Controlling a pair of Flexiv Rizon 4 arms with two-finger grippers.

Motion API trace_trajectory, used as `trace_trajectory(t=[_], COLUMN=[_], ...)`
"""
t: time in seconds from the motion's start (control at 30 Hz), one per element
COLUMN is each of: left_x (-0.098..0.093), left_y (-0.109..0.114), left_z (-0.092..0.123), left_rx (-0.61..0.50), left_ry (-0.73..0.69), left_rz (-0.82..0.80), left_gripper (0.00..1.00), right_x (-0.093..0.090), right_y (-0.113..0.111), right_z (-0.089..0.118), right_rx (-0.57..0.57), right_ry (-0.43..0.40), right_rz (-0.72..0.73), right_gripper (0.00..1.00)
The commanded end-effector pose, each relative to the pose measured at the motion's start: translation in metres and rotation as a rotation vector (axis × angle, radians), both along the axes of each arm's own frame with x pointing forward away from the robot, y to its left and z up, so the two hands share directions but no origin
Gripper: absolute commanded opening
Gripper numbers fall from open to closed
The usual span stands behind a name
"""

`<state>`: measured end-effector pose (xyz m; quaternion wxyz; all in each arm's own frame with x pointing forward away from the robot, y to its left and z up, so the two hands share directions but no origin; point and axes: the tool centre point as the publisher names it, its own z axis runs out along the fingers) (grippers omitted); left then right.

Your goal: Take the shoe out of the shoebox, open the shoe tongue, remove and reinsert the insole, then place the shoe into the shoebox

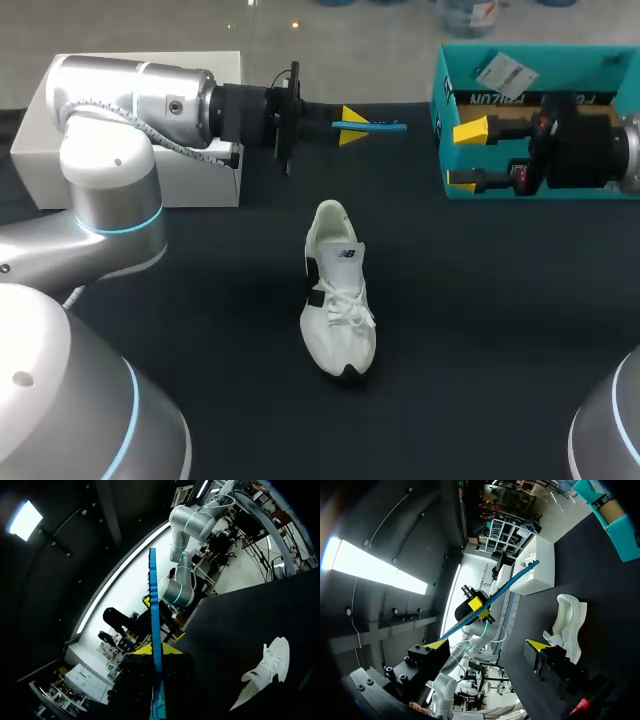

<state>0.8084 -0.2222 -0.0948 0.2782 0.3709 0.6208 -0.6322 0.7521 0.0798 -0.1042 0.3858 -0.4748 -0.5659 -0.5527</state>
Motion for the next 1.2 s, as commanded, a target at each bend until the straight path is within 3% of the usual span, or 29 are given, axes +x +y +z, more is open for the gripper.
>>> trace_trajectory(t=[0.03,0.3,0.43,0.6,0.63,0.7,1.03,1.2], left_x=[-0.0002,-0.0002,0.0009,-0.0003,-0.0008,-0.0026,-0.0026,0.0009], left_y=[0.0010,0.0010,0.0014,0.0021,0.0020,0.0008,0.0008,-0.0013], left_z=[0.0007,0.0007,-0.0016,-0.0070,-0.0070,-0.0060,-0.0060,-0.0082], left_rx=[0.000,0.000,-0.060,-0.038,-0.037,0.072,0.072,-0.052], left_ry=[-0.015,-0.015,-0.244,-0.701,-0.706,-0.735,-0.735,-0.718], left_rz=[-0.003,-0.003,0.048,0.087,0.084,0.038,0.038,0.111], left_gripper=[0.00,0.00,0.00,0.00,0.00,0.00,0.00,0.00], right_x=[-0.0001,-0.0001,-0.0001,-0.0001,-0.0001,-0.0001,-0.0001,-0.0001], right_y=[0.0012,0.0012,0.0012,0.0012,0.0012,0.0012,0.0012,0.0012], right_z=[-0.0008,-0.0008,-0.0008,-0.0008,-0.0008,-0.0008,-0.0008,-0.0008], right_rx=[0.000,0.000,0.000,0.000,0.000,0.000,0.000,0.000], right_ry=[0.000,0.000,0.000,0.000,0.000,0.000,0.000,0.000], right_rz=[-0.002,-0.002,-0.002,-0.002,-0.002,-0.002,-0.002,-0.002], right_gripper=[1.00,1.00,1.00,1.00,1.00,1.00,1.00,1.00])
